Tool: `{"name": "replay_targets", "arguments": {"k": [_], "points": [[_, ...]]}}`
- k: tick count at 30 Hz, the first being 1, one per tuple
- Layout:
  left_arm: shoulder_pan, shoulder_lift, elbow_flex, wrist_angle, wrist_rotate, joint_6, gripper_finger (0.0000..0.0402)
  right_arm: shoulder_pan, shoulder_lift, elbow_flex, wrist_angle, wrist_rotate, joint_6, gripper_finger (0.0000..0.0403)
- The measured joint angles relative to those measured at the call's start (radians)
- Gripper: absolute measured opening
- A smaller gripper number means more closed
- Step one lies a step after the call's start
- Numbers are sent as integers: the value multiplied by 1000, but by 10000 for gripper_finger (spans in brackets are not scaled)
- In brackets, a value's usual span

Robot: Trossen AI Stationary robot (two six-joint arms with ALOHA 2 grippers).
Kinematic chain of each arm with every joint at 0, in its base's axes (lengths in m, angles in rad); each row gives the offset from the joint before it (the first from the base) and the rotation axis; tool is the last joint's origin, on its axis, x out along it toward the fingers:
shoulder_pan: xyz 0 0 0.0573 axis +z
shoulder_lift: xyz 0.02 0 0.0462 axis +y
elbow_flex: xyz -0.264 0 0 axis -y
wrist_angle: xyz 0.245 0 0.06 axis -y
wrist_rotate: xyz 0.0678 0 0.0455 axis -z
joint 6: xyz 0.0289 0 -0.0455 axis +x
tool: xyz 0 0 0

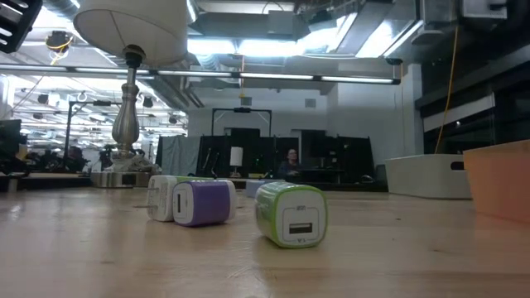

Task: Pick & Place Office items
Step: Put the bottom blue charger adapter into the orange bin, then put the blue charger adapter into the orange bin

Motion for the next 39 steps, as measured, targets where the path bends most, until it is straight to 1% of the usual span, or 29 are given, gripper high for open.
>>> {"name": "replay_targets", "arguments": {"k": [7, 13, 14, 15, 19, 21, 24, 28, 31, 34, 36, 39], "points": [[0, 0, 0, 0, -1, -3, 237, 37, -15, -133, 156, -28, 18, 208], [0, 0, 0, 0, -1, -4, 237, 31, -18, -196, 174, -38, 13, 208], [0, 0, 0, 0, -1, -4, 237, 27, -17, -200, 172, -38, 6, 213], [0, 0, 0, 0, -1, -3, 237, 22, -17, -202, 167, -38, 5, 230], [2, 0, 0, 0, -1, 11, 237, 1, -18, -201, 149, -43, 2, 328], [2, 0, 0, 0, -1, 12, 237, -7, -22, -201, 149, -41, 2, 356], [2, 0, 0, 0, -1, 12, 237, -19, -37, -201, 147, -37, 3, 363], [2, 0, 0, 0, -1, 13, 237, -25, -62, -201, 147, -28, 10, 339], [2, 0, 0, 0, -1, 15, 237, -29, -76, -179, 147, 41, 29, 314], [2, 0, 0, 0, -1, 25, 237, -47, -81, -119, 144, 155, 26, 291], [2, 0, 0, 1, -2, 38, 237, -59, -81, -64, 142, 279, 17, 280], [2, 0, 0, 5, -10, 49, 237, -81, -81, 33, 145, 523, -34, 273]]}}
